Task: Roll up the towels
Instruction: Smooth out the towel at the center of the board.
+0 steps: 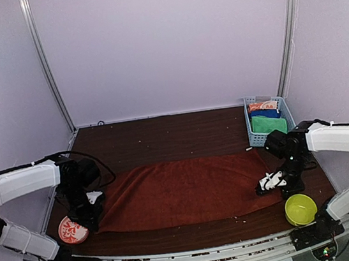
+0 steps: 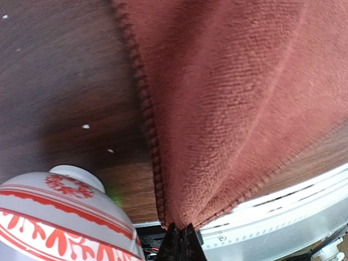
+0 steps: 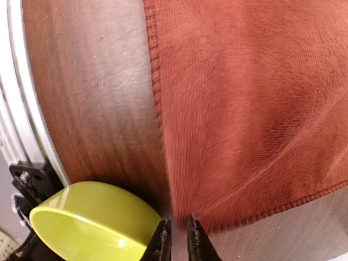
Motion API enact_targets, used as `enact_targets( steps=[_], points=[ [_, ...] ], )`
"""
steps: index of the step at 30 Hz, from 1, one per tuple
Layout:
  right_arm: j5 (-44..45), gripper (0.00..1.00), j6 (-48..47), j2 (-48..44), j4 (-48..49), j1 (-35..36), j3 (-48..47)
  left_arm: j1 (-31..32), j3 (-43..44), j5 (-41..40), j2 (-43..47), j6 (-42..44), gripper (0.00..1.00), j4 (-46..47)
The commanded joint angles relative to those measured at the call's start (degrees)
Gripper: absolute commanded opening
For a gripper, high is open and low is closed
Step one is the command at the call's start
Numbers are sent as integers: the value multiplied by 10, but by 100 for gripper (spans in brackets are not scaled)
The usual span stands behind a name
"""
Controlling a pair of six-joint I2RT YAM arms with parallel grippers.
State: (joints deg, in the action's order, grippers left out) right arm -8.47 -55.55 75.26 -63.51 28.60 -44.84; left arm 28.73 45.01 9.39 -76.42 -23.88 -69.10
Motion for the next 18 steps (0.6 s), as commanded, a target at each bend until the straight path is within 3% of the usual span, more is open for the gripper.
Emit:
enact_targets(
  steps=[1,4,6,11,18],
  points=[
    [-5,24,-70,13,-56,3,-13,18,4,45,-1,21,5,-21],
    [10,35,-83,6,-78,3,-24,24,16,55,4,25,27,-28],
    [25,38,-82,-4,-88,1,-33,25,46,46,9,24,35,-32],
    [26,36,-50,15,-57,-39,-100,18,171,-21,-30,20,46,-15],
    [-8,31,113,161,82,-132,-235,-67,276,-46,-147,75,51,108]
  ],
)
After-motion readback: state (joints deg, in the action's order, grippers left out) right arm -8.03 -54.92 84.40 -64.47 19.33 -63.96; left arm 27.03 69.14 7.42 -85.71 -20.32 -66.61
